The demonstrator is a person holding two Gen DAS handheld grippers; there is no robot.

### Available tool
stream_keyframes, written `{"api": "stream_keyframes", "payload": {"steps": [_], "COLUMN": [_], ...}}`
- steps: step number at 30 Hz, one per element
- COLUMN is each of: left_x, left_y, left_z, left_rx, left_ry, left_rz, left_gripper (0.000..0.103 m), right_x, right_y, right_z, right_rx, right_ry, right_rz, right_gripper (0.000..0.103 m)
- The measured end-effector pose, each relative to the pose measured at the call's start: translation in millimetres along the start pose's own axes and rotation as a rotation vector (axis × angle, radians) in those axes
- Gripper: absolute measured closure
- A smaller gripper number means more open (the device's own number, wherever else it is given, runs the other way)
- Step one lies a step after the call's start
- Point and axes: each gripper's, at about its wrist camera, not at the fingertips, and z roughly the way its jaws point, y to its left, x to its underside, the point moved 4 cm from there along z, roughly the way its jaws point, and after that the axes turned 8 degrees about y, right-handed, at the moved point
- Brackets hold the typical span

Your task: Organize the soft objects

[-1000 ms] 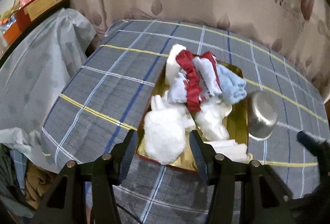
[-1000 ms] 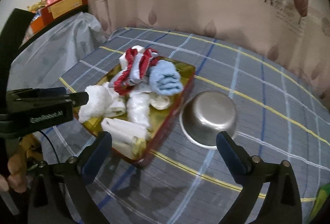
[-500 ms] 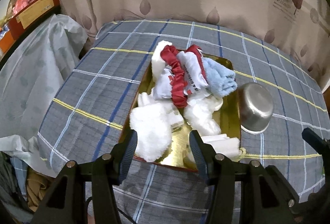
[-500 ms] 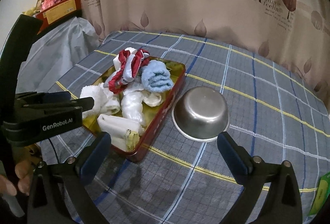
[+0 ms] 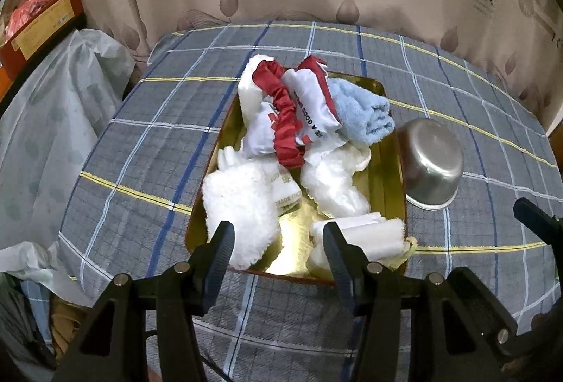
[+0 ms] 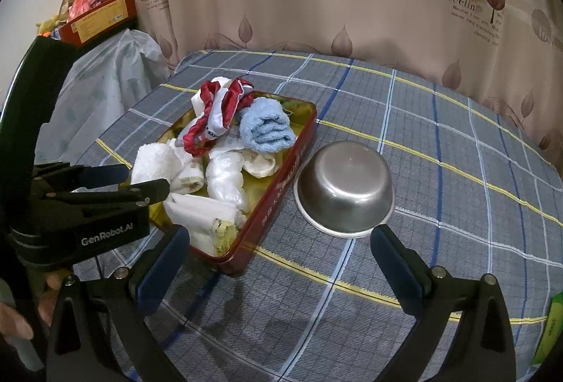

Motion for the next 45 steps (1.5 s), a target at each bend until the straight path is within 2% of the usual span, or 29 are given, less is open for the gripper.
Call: {"api": "stream_keyframes", "payload": {"steps": [4,8,16,26,45], "left_x": [0,1,2,0,2], "left_y": [1,0,-3,14,7], "left_z": [0,-2,-2,-3,1], "left_rx": [0.014,-0.03,-0.052,-0.062,-0.082], "left_ry": [0.0,-0.018,-0.019,-0.015,-0.006], "left_rz": [-0.002,0.005,0.009,-0.063,-0.024], "left_gripper": [0.049,0.049,0.049,0.049,0.049], "right_x": [0,2,3,3,5], "right_y": [0,1,6,6,10], "right_z": [0,2,3,4,7], "right_rx": [-0.002,-0.004,-0.009,-0.01,-0.017], "right_ry": [0.003,0.002,0.005,0.007,0.013], "right_rz": [0.003,0.001,0.0,0.0,-0.007], "right_gripper": [0.001,0.001,0.001,0.001,0.001]}}
